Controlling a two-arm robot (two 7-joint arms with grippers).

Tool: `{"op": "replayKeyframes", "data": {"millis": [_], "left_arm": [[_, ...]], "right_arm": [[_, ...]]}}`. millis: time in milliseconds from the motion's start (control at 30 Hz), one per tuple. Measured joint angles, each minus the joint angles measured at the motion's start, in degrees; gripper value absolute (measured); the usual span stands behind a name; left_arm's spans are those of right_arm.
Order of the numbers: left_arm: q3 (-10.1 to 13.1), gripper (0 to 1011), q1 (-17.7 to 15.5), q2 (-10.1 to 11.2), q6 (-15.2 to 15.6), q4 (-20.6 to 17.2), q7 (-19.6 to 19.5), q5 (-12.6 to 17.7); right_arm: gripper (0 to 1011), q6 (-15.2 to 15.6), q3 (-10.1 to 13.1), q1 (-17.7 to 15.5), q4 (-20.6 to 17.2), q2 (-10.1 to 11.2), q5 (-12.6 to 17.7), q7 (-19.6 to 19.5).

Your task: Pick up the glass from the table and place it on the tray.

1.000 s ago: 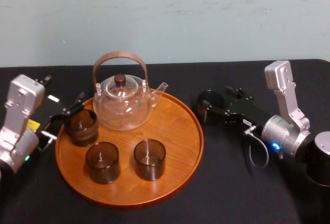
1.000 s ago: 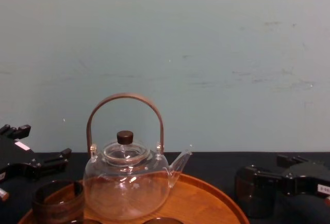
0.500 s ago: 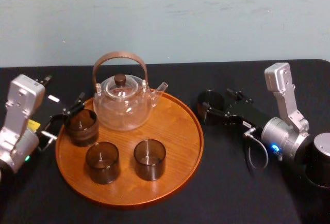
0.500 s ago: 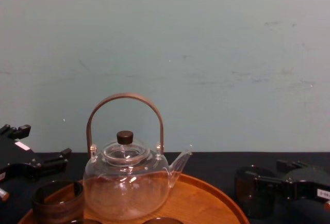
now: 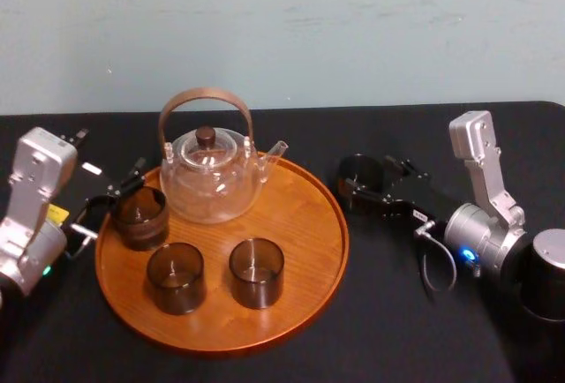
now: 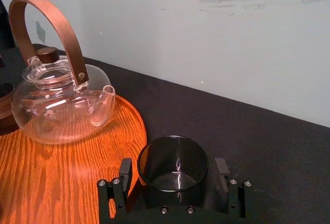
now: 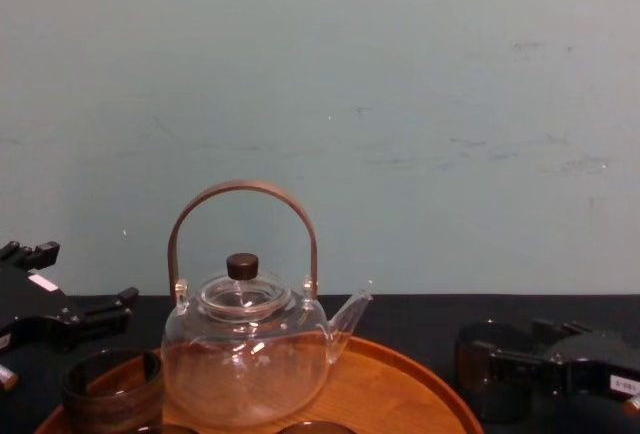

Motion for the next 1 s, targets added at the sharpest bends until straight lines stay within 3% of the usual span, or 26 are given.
{"op": "replayKeyframes", "data": {"millis": [567,1000], "left_arm": [[0.00,1001,0.00,0.00,0.00,0.00,0.00,0.00],[0.00,1001,0.00,0.00,0.00,0.00,0.00,0.00]], "right_arm": [[1002,-0.33,-0.19,0.74,1.88,-0.52,0.15,0.55],[1002,-1.21,-0.32,2.50,5.59,-1.64,0.36,1.32]]}}
